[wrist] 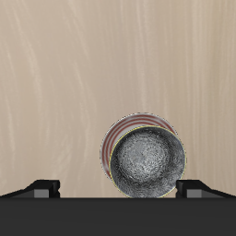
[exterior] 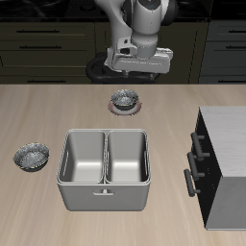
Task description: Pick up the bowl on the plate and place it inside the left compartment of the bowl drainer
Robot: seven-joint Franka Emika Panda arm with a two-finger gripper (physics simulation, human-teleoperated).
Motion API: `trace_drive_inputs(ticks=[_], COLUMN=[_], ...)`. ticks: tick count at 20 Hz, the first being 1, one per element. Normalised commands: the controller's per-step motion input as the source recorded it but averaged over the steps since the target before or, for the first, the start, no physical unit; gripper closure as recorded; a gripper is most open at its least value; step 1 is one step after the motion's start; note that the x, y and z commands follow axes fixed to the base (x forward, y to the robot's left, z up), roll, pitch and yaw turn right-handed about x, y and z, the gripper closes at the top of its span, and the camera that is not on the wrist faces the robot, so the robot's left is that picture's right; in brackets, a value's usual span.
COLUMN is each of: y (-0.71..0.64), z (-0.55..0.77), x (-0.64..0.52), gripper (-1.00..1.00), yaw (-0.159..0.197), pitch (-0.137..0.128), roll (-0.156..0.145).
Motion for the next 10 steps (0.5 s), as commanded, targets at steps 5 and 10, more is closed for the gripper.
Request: trace_drive_inputs(ticks=[5,10], y=[-0.02,-0.07], z=[-0.16,-0.3], x=[-0.01,0.01], gripper=[-1.0,-1.0], yaw=[-0.008,-0.018], pitch=[0.007,0.017], roll=[-0.014,-0.023])
